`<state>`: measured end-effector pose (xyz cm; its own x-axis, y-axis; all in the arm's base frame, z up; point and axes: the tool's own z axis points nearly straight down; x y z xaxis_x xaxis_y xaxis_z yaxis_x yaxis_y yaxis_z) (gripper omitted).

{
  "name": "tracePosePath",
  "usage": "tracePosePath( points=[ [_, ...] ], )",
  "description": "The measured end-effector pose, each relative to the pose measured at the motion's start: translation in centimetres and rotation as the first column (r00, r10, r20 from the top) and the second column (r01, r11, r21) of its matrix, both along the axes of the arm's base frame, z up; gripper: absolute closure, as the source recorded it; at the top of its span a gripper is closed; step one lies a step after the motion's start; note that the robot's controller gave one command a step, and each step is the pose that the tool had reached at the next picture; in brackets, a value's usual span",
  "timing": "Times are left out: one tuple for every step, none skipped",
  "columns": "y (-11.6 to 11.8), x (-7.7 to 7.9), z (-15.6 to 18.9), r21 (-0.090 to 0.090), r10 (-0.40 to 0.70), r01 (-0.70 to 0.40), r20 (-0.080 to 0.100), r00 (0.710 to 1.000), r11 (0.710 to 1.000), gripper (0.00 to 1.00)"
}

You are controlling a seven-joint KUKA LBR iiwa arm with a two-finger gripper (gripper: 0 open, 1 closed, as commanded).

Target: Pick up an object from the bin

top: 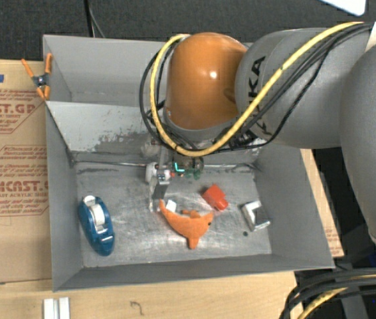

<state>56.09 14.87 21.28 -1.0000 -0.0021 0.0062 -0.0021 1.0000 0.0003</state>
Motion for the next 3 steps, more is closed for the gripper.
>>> tracePosePath(
  points=[
    [-0.1,0.2,0.5,0.001,-0.002,0.002,0.008,1.0,1.0,0.0],
    [-4.2,-0.6,-6.0,0.002,-0.011,0.011,0.012,1.0,1.0,0.0],
    [-7.3,-2.7,-6.8,0.0,0.146,-0.146,0.0,0.989,0.989,0.0]
  ],
)
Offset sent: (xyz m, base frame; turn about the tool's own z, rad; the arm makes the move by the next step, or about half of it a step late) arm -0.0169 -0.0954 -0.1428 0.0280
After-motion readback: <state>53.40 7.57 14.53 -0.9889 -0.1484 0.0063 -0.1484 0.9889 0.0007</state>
